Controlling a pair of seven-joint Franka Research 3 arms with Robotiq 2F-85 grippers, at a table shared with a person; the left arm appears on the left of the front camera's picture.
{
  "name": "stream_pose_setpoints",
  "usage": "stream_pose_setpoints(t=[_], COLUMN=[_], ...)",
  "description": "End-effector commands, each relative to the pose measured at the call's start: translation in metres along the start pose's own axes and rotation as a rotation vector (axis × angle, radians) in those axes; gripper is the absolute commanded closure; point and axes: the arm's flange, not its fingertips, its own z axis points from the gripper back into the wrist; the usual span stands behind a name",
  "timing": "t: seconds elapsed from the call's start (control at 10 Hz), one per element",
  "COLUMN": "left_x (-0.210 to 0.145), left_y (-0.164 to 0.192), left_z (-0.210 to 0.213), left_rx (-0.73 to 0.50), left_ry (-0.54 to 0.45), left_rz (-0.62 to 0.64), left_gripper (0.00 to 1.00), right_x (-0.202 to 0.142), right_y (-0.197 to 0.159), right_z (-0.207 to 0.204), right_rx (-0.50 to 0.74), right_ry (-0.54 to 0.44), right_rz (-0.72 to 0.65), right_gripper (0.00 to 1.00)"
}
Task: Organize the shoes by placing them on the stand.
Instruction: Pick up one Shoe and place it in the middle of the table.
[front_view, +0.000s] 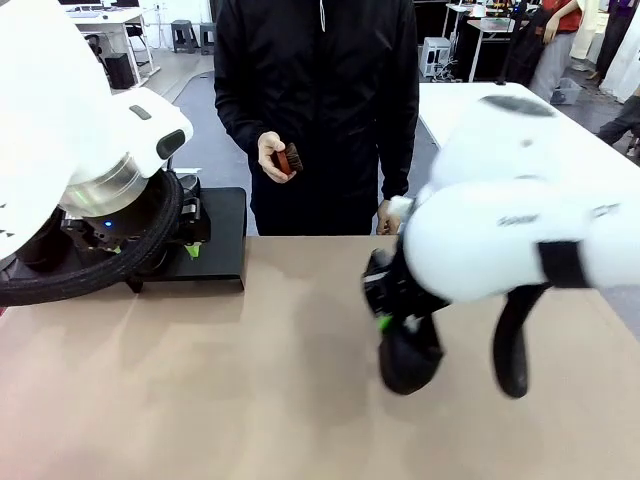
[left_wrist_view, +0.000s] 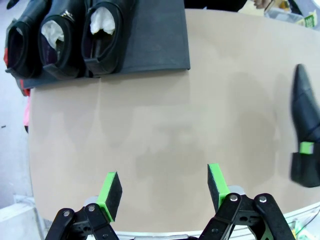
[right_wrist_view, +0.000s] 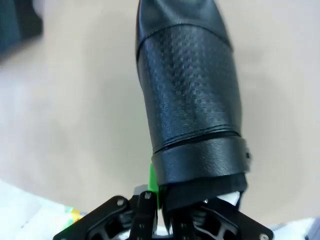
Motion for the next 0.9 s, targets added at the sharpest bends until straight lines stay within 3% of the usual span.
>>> stream_pose_setpoints(t=[0.0,0.3,0.5,0.6,0.8], left_x=[0.001,0.001,0.001,0.001,0.001], left_y=[0.0,0.0,0.0,0.0,0.0], left_z=[0.001,0.001,0.001,0.001,0.001], left_rx=[0.003,0.003,0.003,0.003,0.003], left_ry=[0.003,0.003,0.003,0.003,0.003], left_rz=[0.018,0.018,0.018,0.018,0.018], left_gripper=[0.11,0.11,0.11,0.11,0.11], right_x=[0.013,-0.005,-0.007,-0.007,-0.006], right_y=[0.009,0.011,0.012,0.012,0.011], right_z=[-0.023,-0.047,-0.053,-0.053,-0.049], right_rx=[0.006,-0.008,0.01,0.007,0.012], right_ry=[0.013,-0.042,-0.027,-0.02,-0.012], right_rz=[0.012,-0.007,-0.011,-0.003,0.019], right_gripper=[1.0,1.0,1.0,0.93,0.56])
